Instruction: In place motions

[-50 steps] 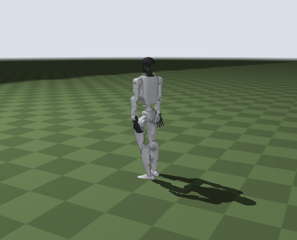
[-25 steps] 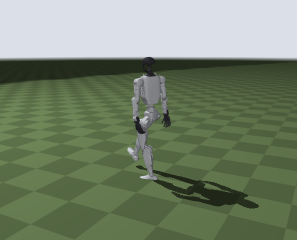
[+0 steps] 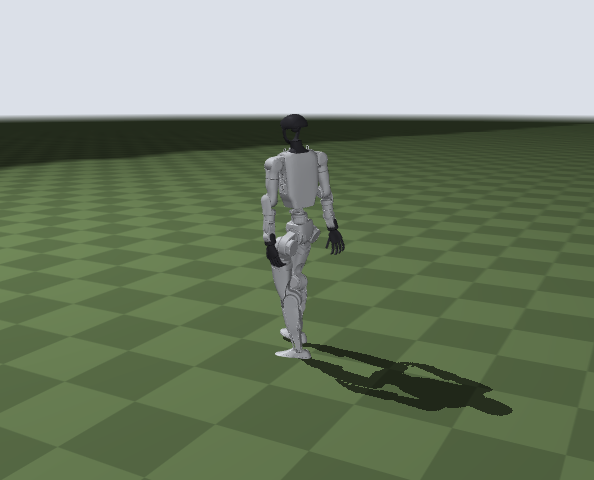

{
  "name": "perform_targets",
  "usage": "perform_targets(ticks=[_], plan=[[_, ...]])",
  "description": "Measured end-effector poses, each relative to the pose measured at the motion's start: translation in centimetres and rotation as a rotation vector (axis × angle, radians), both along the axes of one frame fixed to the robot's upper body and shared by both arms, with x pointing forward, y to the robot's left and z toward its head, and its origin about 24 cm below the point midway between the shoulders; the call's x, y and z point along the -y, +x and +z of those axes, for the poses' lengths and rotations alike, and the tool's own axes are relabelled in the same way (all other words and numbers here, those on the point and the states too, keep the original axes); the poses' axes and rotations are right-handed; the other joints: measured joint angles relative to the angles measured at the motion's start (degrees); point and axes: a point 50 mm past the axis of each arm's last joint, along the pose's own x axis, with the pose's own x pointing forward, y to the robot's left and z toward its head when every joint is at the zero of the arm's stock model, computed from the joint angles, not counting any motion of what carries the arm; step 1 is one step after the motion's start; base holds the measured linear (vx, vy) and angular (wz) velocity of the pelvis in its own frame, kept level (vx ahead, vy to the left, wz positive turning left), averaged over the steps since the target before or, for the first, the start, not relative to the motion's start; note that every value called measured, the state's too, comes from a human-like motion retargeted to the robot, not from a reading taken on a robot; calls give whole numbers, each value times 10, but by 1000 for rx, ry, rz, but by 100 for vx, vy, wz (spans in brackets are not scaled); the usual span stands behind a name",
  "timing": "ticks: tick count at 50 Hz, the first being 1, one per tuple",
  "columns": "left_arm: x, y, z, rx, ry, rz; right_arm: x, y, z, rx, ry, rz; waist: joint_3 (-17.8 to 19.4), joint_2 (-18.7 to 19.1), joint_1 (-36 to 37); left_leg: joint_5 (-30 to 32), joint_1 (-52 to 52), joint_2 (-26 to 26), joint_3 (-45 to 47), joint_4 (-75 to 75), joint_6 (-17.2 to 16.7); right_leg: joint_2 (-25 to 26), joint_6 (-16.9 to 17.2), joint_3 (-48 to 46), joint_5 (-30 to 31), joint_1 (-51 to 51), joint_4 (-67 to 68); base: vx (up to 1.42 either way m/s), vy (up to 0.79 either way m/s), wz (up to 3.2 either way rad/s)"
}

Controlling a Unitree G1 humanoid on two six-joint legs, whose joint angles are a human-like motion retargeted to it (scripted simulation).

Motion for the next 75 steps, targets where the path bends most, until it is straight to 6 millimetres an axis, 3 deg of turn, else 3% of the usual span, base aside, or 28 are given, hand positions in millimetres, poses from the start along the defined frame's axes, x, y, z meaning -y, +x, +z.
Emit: perform_targets(ticks=[3,7,10,15,20,25,30,36,38,45,50,53,55,56,58,62,70,75], plan=[[2,-22,1,-68,2,11,1,15,0,53,-16,-4,-24,-3,17,1,-14,-14,12,-4,1,9,39,-1,40,92,-10,1,-4,-50],[1,-46,5,-134,7,42,-4,40,-1,122,3,-5,-52,-12,59,1,-25,-35,45,-10,2,11,27,-61,-48,162,-75,2,-7,-83],[3,-56,6,-168,5,67,-11,58,0,168,54,-4,-58,-19,95,4,-21,-42,72,-22,-4,2,31,-32,-21,168,-123,-5,-5,-72],[13,-49,4,-139,-6,158,-24,98,5,277,133,52,-54,-7,92,19,-37,-40,72,-37,-5,8,22,-23,-17,137,-118,-15,-7,-8],[15,-36,2,-110,-31,127,-36,112,8,347,177,122,-51,12,104,37,-45,-27,111,-50,1,27,15,0,-22,128,-108,-8,-10,-41],[5,-9,-1,-39,9,-31,-31,85,2,285,156,77,-59,7,82,39,-45,-30,60,-45,-12,17,14,-44,-24,139,-123,-2,-6,82],[11,13,-3,49,-18,-4,-17,43,-2,80,105,66,-61,6,95,44,-47,-29,65,-46,-14,19,9,-45,-23,140,-127,-5,-6,7],[21,19,-2,48,-68,37,0,3,2,-68,39,13,-64,11,101,50,-48,-20,75,-49,-21,29,3,-35,-27,139,-126,-2,-3,-19],[21,19,-2,36,-87,15,3,-5,2,-76,27,-20,-69,10,132,48,-46,-13,109,-51,-26,38,0,0,-31,142,-128,-4,-7,-110],[18,19,-2,34,-94,-122,6,-19,3,-76,18,-140,-76,20,83,58,-56,-7,69,-50,-32,43,-7,-32,-27,133,-131,-5,-10,33],[16,14,-3,49,-44,-72,9,-21,4,-76,2,-159,-78,26,83,51,-57,11,66,-34,-39,57,-14,-19,-42,131,-116,-7,-9,-2],[8,15,-3,72,6,-21,8,-11,4,-71,3,-149,-62,21,76,39,-67,25,52,20,-36,56,-16,-18,-59,129,-92,-15,-6,22],[1,17,-3,89,45,3,7,-2,3,-53,10,-139,-49,7,78,37,-107,15,31,97,-4,39,-14,-17,-69,128,-72,-13,-4,13],[-2,14,-2,86,63,12,7,0,3,-49,12,-127,-43,-2,96,33,-119,17,57,106,-6,31,-15,-4,-70,132,-65,-6,-2,-60],[-7,7,-2,76,90,28,8,6,3,-38,13,-98,-28,-15,123,23,-152,18,83,99,-13,23,-19,6,-71,143,-55,-6,0,-53],[-10,-10,-1,33,99,78,7,28,3,17,10,-32,20,-11,143,7,-261,-22,22,27,-8,30,-28,-14,-71,181,-58,-12,-1,26],[7,-60,5,-139,9,180,-5,101,8,222,57,128,129,-48,228,28,-487,-28,-4,-29,40,-3,-55,10,-62,213,-28,-14,1,-61],[22,-108,17,-296,-40,188,-27,122,11,327,136,182,145,-71,239,47,-536,-24,-25,-63,58,-24,-60,38,-65,204,-2,1,0,-64]])
